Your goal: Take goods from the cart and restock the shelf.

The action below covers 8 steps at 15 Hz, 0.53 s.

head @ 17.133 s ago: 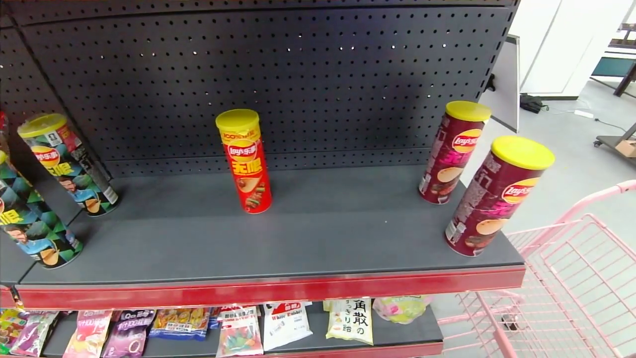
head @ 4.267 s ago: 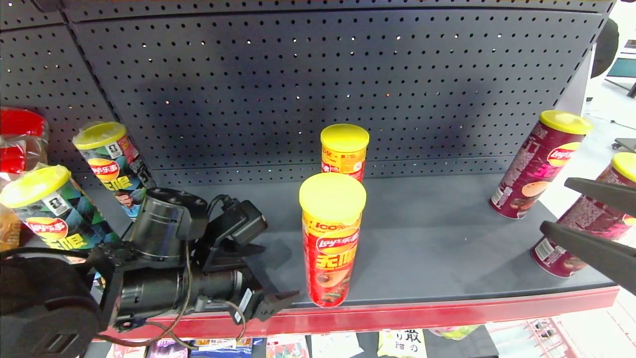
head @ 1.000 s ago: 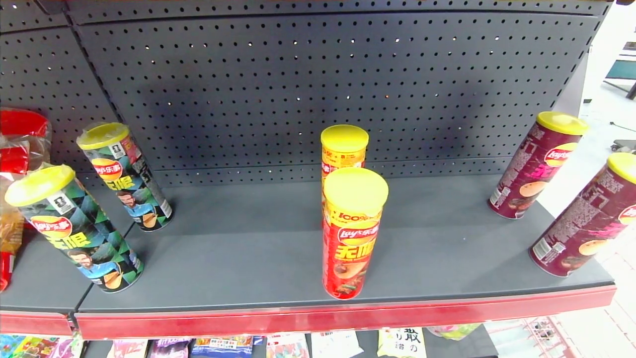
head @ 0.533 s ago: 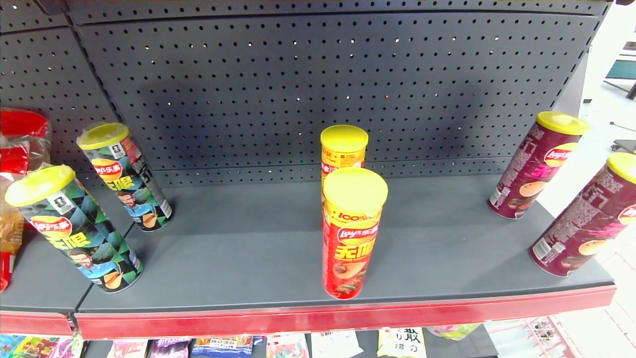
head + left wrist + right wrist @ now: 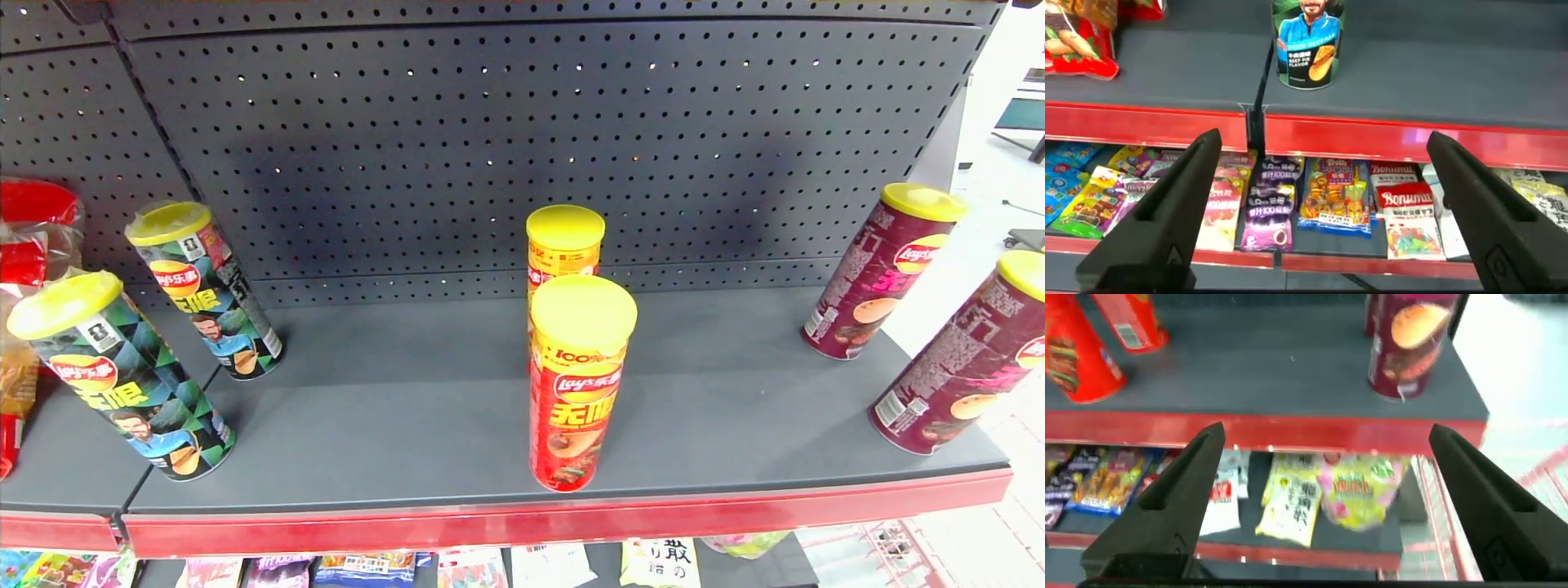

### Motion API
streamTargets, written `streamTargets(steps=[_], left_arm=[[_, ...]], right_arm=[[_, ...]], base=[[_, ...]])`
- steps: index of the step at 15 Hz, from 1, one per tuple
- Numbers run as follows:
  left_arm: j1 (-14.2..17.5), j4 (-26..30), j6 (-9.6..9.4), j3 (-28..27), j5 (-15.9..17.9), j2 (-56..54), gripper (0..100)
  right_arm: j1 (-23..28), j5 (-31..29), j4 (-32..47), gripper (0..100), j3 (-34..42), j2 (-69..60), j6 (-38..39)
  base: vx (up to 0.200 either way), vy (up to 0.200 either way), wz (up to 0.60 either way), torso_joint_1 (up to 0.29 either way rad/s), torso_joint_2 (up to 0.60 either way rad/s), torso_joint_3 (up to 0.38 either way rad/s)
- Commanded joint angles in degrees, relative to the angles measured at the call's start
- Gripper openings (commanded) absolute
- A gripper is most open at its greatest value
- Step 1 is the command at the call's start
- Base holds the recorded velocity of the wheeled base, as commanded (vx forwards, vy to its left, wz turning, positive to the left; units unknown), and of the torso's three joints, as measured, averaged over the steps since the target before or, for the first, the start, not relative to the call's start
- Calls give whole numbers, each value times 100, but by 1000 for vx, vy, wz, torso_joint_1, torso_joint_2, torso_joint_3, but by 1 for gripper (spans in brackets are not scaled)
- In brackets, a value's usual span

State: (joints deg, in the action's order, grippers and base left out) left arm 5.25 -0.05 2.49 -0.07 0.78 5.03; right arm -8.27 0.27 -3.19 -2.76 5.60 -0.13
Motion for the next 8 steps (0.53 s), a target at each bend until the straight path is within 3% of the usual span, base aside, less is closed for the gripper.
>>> streamTargets(steps=[1, 4, 8], left_arm=[[2, -4, -11, 7, 1, 24, 100], [2, -4, -11, 7, 1, 24, 100], [2, -4, -11, 7, 1, 24, 100]], right_arm=[[-8, 131, -102, 100, 205, 12, -83], [-8, 782, -120, 100, 232, 3, -338], [-8, 1089, -85, 100, 267, 3, -338]], base=[[0, 0, 0, 0, 0, 0], [0, 0, 0, 0, 0, 0], [0, 0, 0, 0, 0, 0]])
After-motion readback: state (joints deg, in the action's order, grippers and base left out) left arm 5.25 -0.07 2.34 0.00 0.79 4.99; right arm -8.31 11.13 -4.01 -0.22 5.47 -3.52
